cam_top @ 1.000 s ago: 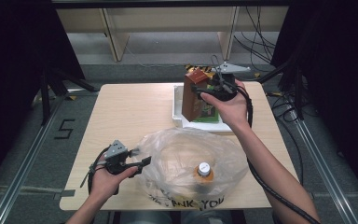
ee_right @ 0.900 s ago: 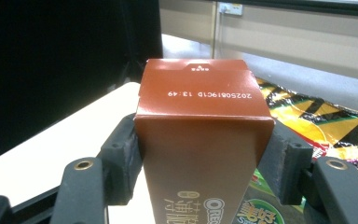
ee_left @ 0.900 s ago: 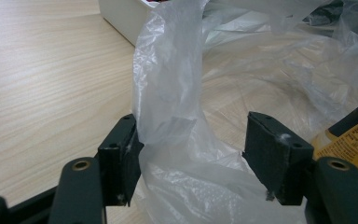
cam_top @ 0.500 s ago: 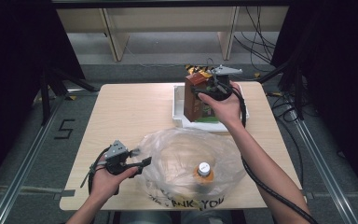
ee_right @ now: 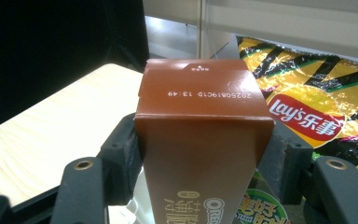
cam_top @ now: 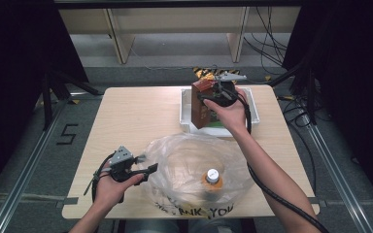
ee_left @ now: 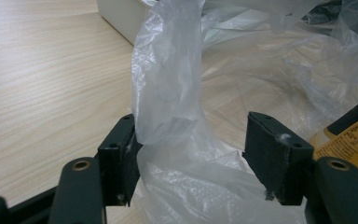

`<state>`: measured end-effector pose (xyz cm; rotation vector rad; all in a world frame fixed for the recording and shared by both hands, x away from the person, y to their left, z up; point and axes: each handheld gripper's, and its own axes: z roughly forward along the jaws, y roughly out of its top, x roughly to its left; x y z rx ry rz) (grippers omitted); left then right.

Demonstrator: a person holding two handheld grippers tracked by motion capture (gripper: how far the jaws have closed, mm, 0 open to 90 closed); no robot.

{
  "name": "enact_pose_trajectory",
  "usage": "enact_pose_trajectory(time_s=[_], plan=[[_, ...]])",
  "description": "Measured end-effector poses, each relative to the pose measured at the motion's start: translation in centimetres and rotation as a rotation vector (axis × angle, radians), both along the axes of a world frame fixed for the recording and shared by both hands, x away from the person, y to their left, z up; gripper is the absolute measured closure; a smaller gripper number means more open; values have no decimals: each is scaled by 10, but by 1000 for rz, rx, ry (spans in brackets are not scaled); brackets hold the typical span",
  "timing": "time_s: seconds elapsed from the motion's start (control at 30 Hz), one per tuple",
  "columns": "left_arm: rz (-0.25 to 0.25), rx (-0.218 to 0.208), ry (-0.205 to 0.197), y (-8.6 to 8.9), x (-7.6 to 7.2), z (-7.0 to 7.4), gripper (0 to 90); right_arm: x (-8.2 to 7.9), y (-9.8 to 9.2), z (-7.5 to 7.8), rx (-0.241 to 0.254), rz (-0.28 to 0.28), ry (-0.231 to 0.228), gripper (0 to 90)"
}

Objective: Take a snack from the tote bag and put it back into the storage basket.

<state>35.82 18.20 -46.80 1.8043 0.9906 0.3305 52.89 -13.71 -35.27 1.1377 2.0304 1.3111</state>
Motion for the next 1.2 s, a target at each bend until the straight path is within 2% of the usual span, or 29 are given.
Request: enact_pose_trajectory(time_s=[0.07, 0.1, 0.13, 0.23, 0.27, 0.37, 0.4, 0.47, 0.5, 0.6, 0.63, 0.73, 0.83, 0.93, 0.97, 1.03, 1.07, 1.2], plan=[[-2, 0, -1, 0, 0, 0, 372, 1, 1, -3, -1, -7, -2, 389], [-6, 5, -6, 0, 0, 0, 372, 0, 1, -3, 5, -7, 18, 389], [-5, 5, -5, 0, 0, 0, 372, 2, 1, -5, -2, -2, 5, 389], [-9, 3, -6, 0, 1, -1, 372, 3, 1, -7, -9, 1, 2, 389], [-8, 3, -5, 0, 1, -1, 372, 3, 2, -7, 4, -6, 18, 389], [-11, 4, -7, 0, 1, -1, 372, 4, 3, -10, -5, -5, 10, 389], [-11, 4, -7, 0, 1, -1, 372, 3, 3, -10, -4, -9, 25, 389], [-8, 6, -5, 0, 1, -1, 372, 4, 4, -12, -4, -8, 12, 389], [-9, 6, -5, 0, 1, -1, 372, 4, 4, -12, 0, -16, 29, 389], [-8, 6, -5, 0, 1, -1, 372, 4, 5, -15, -4, -14, 30, 389], [-8, 4, -4, 0, 1, -1, 372, 4, 7, -15, 11, -16, 38, 389], [-4, -3, 4, -1, 1, -2, 372, 5, 7, -17, 0, -12, 26, 389], [-14, 6, -6, 0, 1, -1, 372, 6, 8, -19, 2, -13, 37, 389], [-3, -2, 2, 0, 1, -1, 372, 6, 9, -22, -1, -15, 36, 389], [0, -3, 4, 0, 1, -1, 372, 6, 9, -23, -16, -14, 35, 389], [0, -4, 4, 0, 0, -1, 372, 7, 9, -24, -13, -11, 38, 388], [-1, -4, 3, 0, 1, -1, 372, 5, 11, -25, 8, -20, 54, 388], [0, -5, 4, 0, 1, -1, 372, 7, 9, -27, -13, -11, 36, 388]])
